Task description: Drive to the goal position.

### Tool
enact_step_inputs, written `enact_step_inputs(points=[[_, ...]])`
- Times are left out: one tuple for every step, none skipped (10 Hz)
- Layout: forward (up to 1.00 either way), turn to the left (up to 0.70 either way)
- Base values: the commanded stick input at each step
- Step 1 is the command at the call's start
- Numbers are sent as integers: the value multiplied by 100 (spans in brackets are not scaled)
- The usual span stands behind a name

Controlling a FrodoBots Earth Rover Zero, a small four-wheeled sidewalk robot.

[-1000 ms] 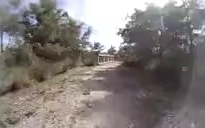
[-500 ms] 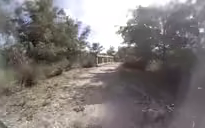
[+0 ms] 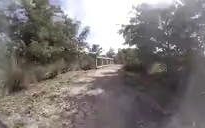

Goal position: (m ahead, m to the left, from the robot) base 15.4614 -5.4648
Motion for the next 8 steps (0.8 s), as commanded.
enact_step_inputs(points=[[85, 0], [85, 0], [85, 0], [85, 0], [85, 0], [85, 0], [85, 0], [85, 0]])
